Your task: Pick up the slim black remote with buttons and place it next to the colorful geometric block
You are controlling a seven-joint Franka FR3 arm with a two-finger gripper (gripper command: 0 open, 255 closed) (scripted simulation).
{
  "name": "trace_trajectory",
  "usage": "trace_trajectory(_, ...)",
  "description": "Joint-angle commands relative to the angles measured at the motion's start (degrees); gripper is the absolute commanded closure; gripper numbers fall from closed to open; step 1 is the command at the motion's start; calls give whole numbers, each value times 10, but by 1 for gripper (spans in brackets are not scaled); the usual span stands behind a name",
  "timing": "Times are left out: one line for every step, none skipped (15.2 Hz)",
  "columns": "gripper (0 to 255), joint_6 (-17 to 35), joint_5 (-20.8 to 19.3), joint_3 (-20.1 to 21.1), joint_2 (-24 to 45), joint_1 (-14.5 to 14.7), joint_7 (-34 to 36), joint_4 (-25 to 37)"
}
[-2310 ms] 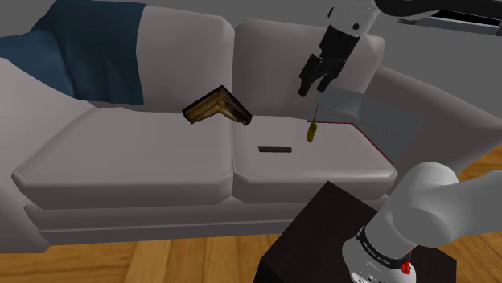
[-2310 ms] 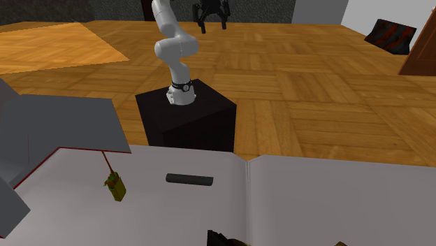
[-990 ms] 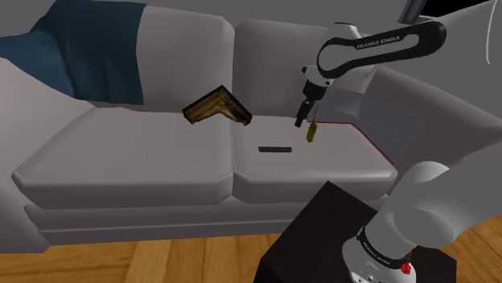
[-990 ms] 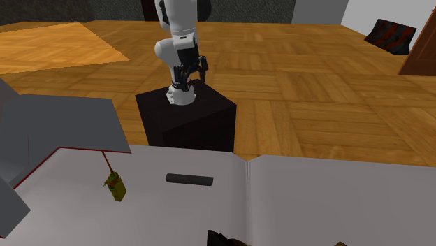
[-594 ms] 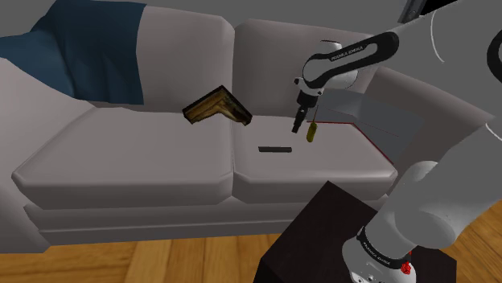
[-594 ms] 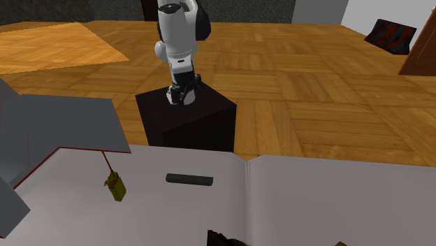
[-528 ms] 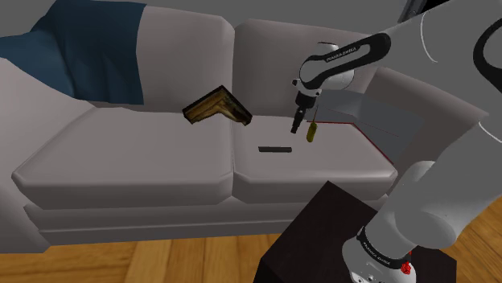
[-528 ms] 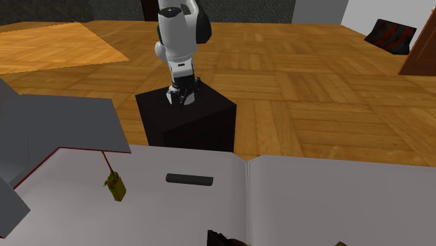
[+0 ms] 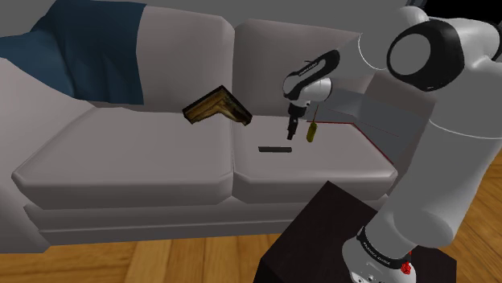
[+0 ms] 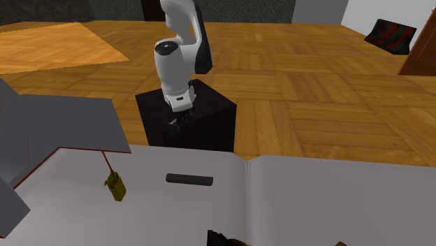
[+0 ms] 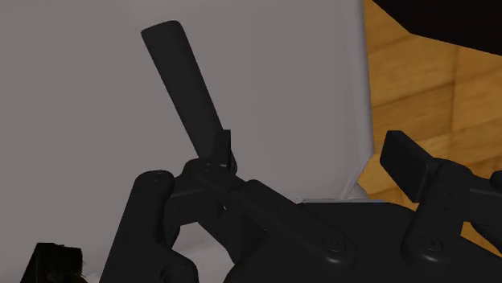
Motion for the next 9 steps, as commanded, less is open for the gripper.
trace_trajectory(0, 5, 26, 8, 55, -15, -47, 37)
trace_trajectory(0, 7, 35, 14, 80, -24, -66, 55)
trace_trajectory(0, 7, 42, 21, 105, -32, -83, 74)
trace_trajectory(0, 8, 49, 27, 129, -41, -99, 93)
trace_trajectory(0, 7, 54, 33, 153, -49, -114, 114)
trace_trajectory(0, 7, 58, 40, 176, -58, -128, 135)
trace_trajectory(0, 6, 62, 46, 200, -66, -141, 157)
trace_trajectory(0, 4, 64, 52, 224, -74, -153, 179)
trace_trajectory(0, 2, 65, 58, 247, -82, -164, 203)
